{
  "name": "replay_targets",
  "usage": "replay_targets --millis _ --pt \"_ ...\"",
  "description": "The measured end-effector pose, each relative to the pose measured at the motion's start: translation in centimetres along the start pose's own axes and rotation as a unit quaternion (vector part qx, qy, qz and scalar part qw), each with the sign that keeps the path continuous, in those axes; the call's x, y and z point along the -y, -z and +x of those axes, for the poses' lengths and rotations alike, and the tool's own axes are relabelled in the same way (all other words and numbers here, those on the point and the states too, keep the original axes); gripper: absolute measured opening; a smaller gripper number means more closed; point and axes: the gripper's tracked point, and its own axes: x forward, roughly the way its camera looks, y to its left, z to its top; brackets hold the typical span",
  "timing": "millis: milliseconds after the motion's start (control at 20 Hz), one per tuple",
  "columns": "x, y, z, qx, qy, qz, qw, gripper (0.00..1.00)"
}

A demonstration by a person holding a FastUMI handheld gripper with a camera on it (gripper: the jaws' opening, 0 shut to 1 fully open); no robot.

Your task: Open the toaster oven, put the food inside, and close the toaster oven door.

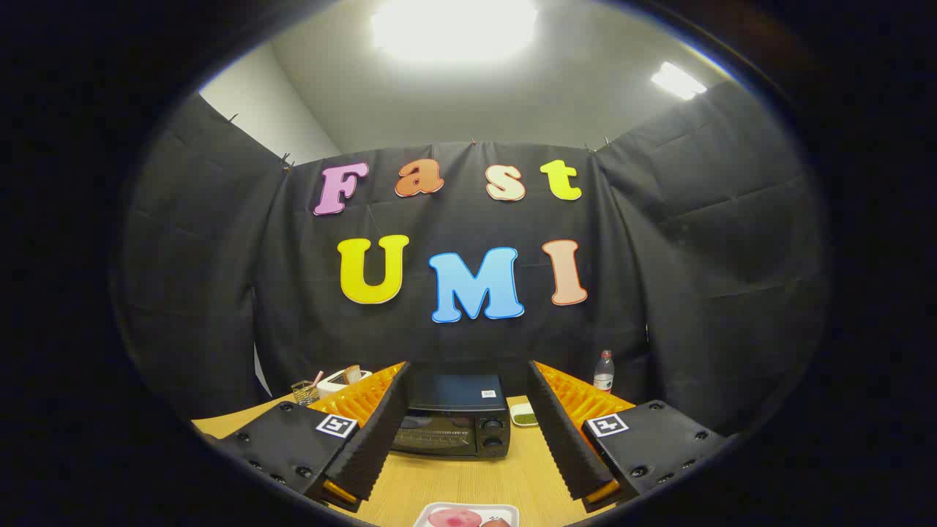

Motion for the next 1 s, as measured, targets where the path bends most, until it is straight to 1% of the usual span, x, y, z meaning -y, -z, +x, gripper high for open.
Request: replay_targets --millis 800,1000 --pt "-1.2 0.1 -0.3 0.002 -0.011 0.002 1.000 0.98" --pt "-1.9 0.6 0.7 -0.003 -0.011 0.005 1.000 0.98"
